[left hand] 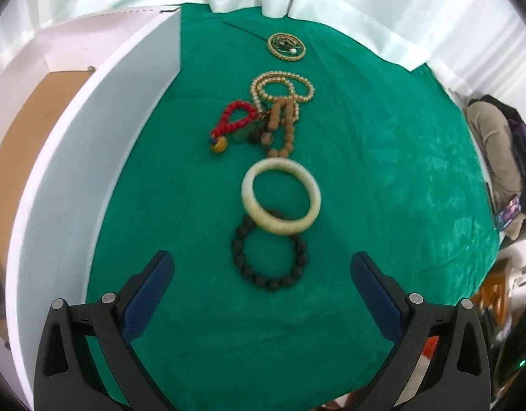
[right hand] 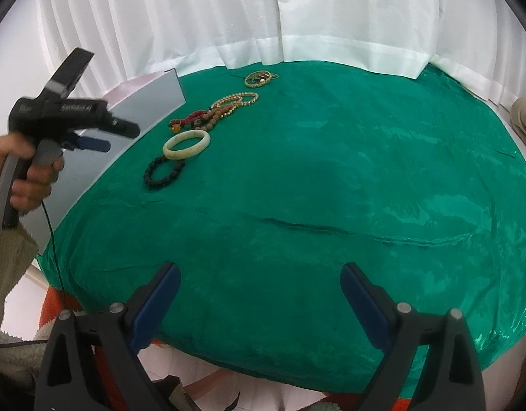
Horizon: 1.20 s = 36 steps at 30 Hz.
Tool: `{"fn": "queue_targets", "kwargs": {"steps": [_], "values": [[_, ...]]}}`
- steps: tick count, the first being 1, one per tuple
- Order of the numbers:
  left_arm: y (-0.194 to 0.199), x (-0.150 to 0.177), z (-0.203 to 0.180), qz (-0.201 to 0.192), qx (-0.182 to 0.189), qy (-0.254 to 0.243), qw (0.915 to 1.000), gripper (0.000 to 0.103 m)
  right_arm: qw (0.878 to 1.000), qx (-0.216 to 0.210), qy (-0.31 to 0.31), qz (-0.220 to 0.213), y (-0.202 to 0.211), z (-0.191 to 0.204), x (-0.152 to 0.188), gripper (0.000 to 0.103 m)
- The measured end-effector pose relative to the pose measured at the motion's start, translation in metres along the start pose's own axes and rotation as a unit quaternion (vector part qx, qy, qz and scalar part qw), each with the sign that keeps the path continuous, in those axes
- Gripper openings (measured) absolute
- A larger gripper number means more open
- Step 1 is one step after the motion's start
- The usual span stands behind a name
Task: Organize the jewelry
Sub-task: 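Lower the left tool onto the pale jade bangle and close on its rim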
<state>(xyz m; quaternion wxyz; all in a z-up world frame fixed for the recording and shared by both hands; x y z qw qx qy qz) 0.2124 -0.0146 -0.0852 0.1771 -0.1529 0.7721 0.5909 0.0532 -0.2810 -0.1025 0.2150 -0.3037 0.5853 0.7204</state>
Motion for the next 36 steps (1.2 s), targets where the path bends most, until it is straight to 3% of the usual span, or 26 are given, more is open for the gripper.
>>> {"fn": "queue_targets", "kwargs": {"steps": [4,9,12,16,20,21,23,24,25,30,36], "values": [[-0.023,-0.019,0.004,0.016,0.007,0.019,0.9997,0.102,1.0,0.0,-0.01,-0.002,0.001,-0.005,0.001,0.096],[-0.055,-0.026,0.014,0.039,-0.023,0.028,0.9986,0.1,1.0,-0.002,-0.013,0.003,-0.001,-0.006,0.004,0.096],[-0.069,-0.029,0.015,0.045,-0.047,0.021,0.9977,0.092,1.0,-0.003,-0.015,-0.001,-0.001,-0.007,0.003,0.096],[-0.087,-0.029,0.008,0.067,-0.051,0.017,0.9963,0.081,1.0,-0.001,-0.02,0.005,-0.004,-0.009,0.002,0.096],[-0.099,-0.032,-0.005,0.074,-0.108,-0.028,0.991,0.073,1.0,0.0,-0.021,0.002,-0.004,-0.01,0.0,0.096],[-0.1,-0.033,-0.009,0.074,-0.12,-0.04,0.9892,0.069,1.0,0.0,-0.021,0.001,-0.003,-0.01,0.0,0.096],[-0.1,-0.034,-0.018,0.07,-0.113,-0.054,0.9896,0.048,1.0,0.0,-0.022,0.002,-0.004,-0.011,0.0,0.096],[-0.099,-0.035,-0.023,0.069,-0.114,-0.062,0.9892,0.024,1.0,0.001,-0.024,0.004,-0.005,-0.012,0.001,0.096],[-0.098,-0.035,-0.024,0.068,-0.128,-0.07,0.9869,0.01,1.0,0.001,-0.025,0.005,-0.005,-0.012,0.001,0.096],[-0.089,-0.032,-0.019,0.055,-0.091,-0.035,0.9937,0.008,1.0,-0.001,-0.026,0.001,-0.002,-0.012,-0.001,0.096],[-0.051,-0.015,-0.006,0.027,-0.059,-0.011,0.9978,0.008,1.0,0.002,-0.027,-0.004,0.003,-0.015,-0.003,0.096]]}}
Point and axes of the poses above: each gripper's, at about its wrist camera, not at the fingertips, and y roughly against the way its jaws point, z to its left, x to its underside, the point moved 4 cm from there along -y, roughly the way its jaws point, and after that the axes turned 7 degrees about -z, right-handed, at the moved point
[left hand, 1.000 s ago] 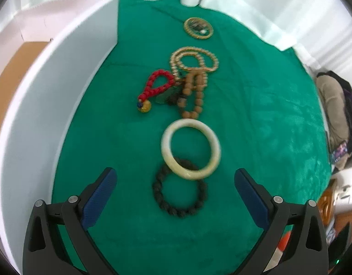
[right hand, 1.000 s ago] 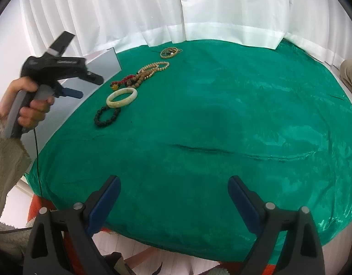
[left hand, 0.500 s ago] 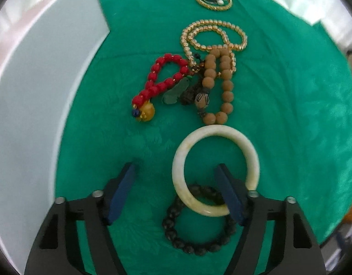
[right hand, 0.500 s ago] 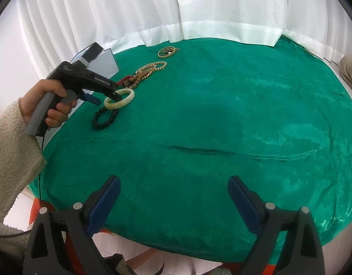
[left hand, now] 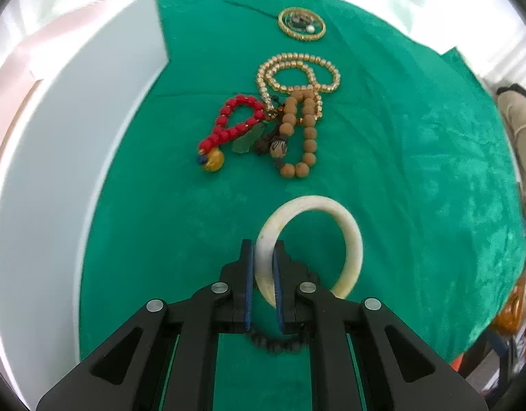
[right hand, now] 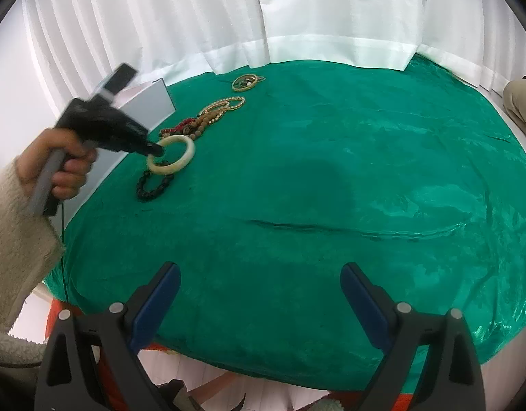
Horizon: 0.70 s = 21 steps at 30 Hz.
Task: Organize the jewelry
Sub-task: 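Lower the left tool onto the pale jade bangle and close on its rim, then lift the jade bangle with the left tool while the right tool grasps the red bead bracelet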
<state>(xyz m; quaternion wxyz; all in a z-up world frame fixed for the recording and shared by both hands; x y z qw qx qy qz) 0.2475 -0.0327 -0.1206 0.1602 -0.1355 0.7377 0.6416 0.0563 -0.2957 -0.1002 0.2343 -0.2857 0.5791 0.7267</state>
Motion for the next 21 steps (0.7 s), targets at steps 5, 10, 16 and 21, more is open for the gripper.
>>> {"fn": "queue_targets", "kwargs": {"steps": [5,10,16,21], "values": [[0.033,0.014,0.017,-0.023,0.015,0.017,0.9995,0.008,1.0,0.002,-0.008,0.009,-0.003,0.002,-0.001,0.096],[0.056,0.03,0.025,-0.04,0.032,0.043,0.9977,0.008,1.0,-0.004,0.001,0.016,-0.008,0.011,-0.001,0.096],[0.072,0.068,0.041,-0.055,0.034,0.066,0.9957,0.008,1.0,-0.007,0.006,0.024,-0.015,0.009,-0.018,0.096],[0.084,0.103,0.064,-0.062,0.022,0.081,0.9945,0.009,0.998,-0.03,0.001,0.055,-0.039,0.013,-0.06,0.096]]}}
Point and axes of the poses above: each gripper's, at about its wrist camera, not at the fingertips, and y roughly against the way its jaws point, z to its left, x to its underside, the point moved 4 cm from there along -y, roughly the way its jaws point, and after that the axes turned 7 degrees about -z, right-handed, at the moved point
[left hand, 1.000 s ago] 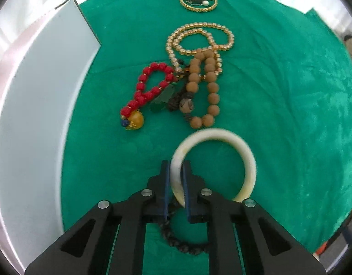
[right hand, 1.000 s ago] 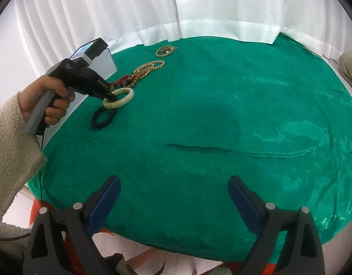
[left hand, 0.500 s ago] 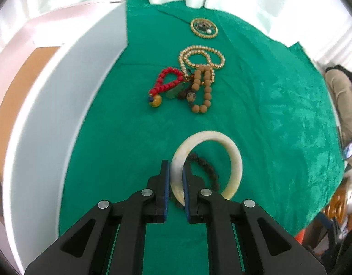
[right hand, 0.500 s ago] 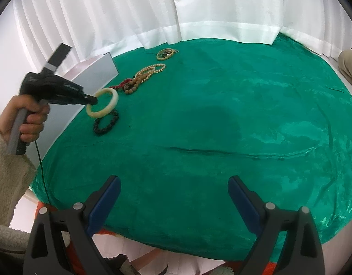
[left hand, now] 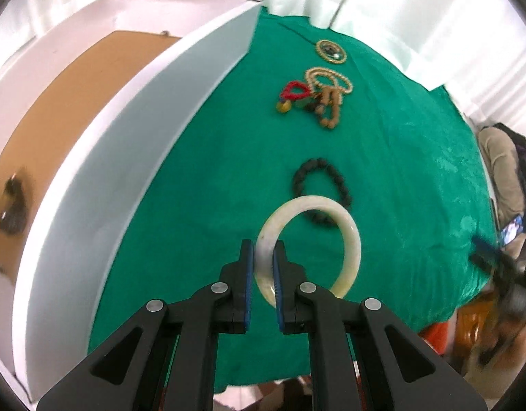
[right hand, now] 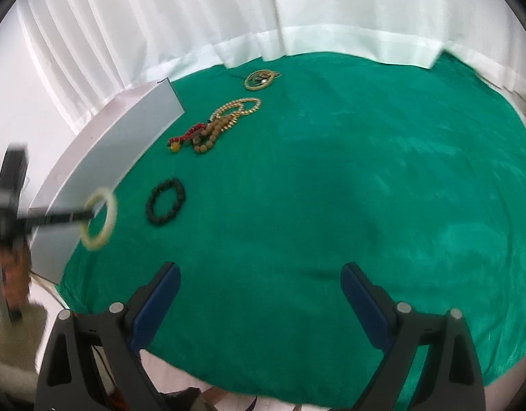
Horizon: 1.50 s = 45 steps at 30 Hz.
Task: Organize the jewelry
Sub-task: 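Lift the jade bangle with the left tool while the right tool grasps the red bead bracelet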
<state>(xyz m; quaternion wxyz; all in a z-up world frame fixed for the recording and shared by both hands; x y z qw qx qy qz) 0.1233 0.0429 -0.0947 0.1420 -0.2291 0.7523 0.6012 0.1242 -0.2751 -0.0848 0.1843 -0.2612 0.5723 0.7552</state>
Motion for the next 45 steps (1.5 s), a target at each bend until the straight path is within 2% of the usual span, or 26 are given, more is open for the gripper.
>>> {"fn": "queue_targets", "kwargs": {"steps": [5,8,10,15,17,21,23,24,25,27,36,40,45], "values": [[0.01,0.015,0.015,-0.007,0.007,0.012,0.9999,0.009,0.999,-0.037,0.017,0.028,-0.061,0.029,-0.06,0.096],[0.012,0.018,0.022,-0.01,0.009,0.017,0.9998,0.009,0.996,-0.071,-0.025,0.053,-0.104,0.048,-0.086,0.095],[0.013,0.02,0.025,-0.012,0.005,0.019,0.9997,0.009,0.991,-0.106,-0.055,0.064,-0.131,0.067,-0.103,0.07],[0.013,0.025,0.03,-0.01,0.01,0.029,0.9995,0.009,0.982,-0.141,-0.08,0.1,-0.187,0.124,-0.128,0.069],[0.013,0.026,0.03,-0.01,0.012,0.032,0.9994,0.009,0.982,-0.128,-0.08,0.112,-0.209,0.144,-0.133,0.069],[0.011,0.027,0.032,-0.008,0.016,0.032,0.9993,0.009,0.988,-0.051,-0.072,0.127,-0.245,0.16,-0.138,0.067],[0.009,0.03,0.033,-0.006,0.017,0.033,0.9993,0.01,0.988,-0.028,-0.072,0.133,-0.257,0.163,-0.136,0.05],[0.008,0.03,0.033,-0.005,0.018,0.034,0.9993,0.01,0.99,-0.013,-0.062,0.125,-0.258,0.165,-0.136,0.03],[0.007,0.03,0.034,-0.003,0.019,0.035,0.9992,0.01,0.991,-0.004,-0.049,0.126,-0.259,0.168,-0.136,0.016],[0.008,0.032,0.037,-0.002,0.022,0.036,0.9991,0.01,0.99,-0.015,-0.059,0.128,-0.256,0.166,-0.134,0.017],[0.034,0.016,0.031,-0.017,0.071,0.043,0.9964,0.01,0.993,-0.086,-0.037,0.075,-0.165,0.155,-0.147,0.017],[0.066,0.001,0.025,-0.036,0.092,0.034,0.9945,0.01,0.992,-0.111,-0.011,0.059,-0.123,0.162,-0.148,0.016],[0.107,-0.011,0.029,-0.059,0.1,0.033,0.9927,0.01,0.988,-0.149,0.026,0.027,-0.074,0.188,-0.152,0.016]]}}
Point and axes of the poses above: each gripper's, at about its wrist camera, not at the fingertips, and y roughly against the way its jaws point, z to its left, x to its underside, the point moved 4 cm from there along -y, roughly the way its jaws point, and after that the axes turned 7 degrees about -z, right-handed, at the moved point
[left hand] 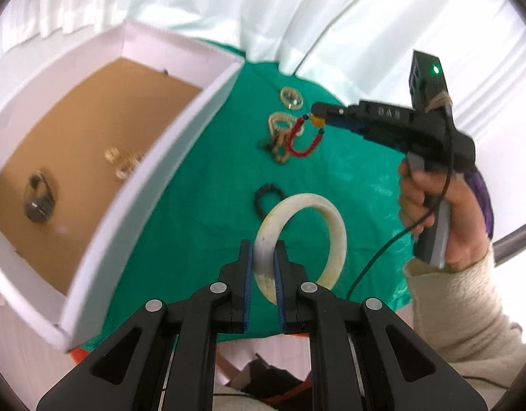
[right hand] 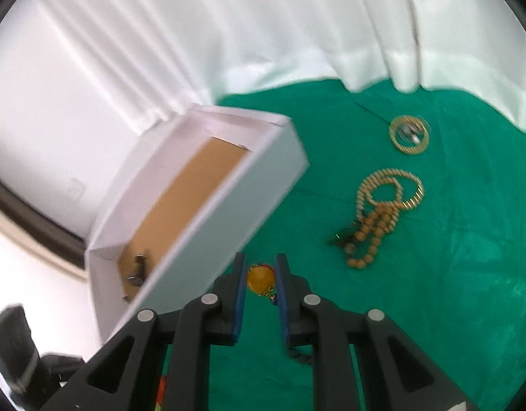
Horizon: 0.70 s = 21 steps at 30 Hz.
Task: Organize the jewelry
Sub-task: 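Lift the jade bangle with the left tool while the right tool grasps the red bead bracelet, then carry the jade bangle over the box with the left tool while the right tool carries the red bracelet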
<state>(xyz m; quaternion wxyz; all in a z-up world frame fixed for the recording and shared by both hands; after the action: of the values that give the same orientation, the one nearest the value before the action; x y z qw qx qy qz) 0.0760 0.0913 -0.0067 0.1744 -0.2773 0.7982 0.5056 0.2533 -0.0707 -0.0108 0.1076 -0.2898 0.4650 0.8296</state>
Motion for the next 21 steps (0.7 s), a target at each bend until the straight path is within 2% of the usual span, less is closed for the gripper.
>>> {"fn": "queue_targets", "kwargs": {"steps": [5,8,9,11,17,21], "values": [[0.045,-0.027,0.02,-0.028,-0.002,0.019,0.9994,0.01,0.998,-0.039,0.046,-0.019,0.012,0.047,-0.03,0.016],[0.06,-0.049,0.041,-0.05,-0.022,0.033,0.9979,0.01,0.995,-0.059,0.072,-0.023,0.007,0.078,-0.042,0.015],[0.063,-0.056,0.049,-0.058,-0.031,0.038,0.9971,0.01,0.995,-0.064,0.078,-0.023,0.004,0.087,-0.044,0.007],[0.068,-0.074,0.071,-0.073,-0.053,0.054,0.9945,0.01,0.993,-0.077,0.092,-0.024,-0.006,0.107,-0.054,0.006],[0.05,-0.108,0.143,-0.089,-0.109,0.109,0.984,0.01,0.988,-0.103,0.113,-0.018,-0.047,0.149,-0.078,0.005],[0.023,-0.112,0.18,-0.077,-0.134,0.138,0.9783,0.01,0.987,-0.107,0.116,-0.001,-0.08,0.161,-0.087,0.005]]}}
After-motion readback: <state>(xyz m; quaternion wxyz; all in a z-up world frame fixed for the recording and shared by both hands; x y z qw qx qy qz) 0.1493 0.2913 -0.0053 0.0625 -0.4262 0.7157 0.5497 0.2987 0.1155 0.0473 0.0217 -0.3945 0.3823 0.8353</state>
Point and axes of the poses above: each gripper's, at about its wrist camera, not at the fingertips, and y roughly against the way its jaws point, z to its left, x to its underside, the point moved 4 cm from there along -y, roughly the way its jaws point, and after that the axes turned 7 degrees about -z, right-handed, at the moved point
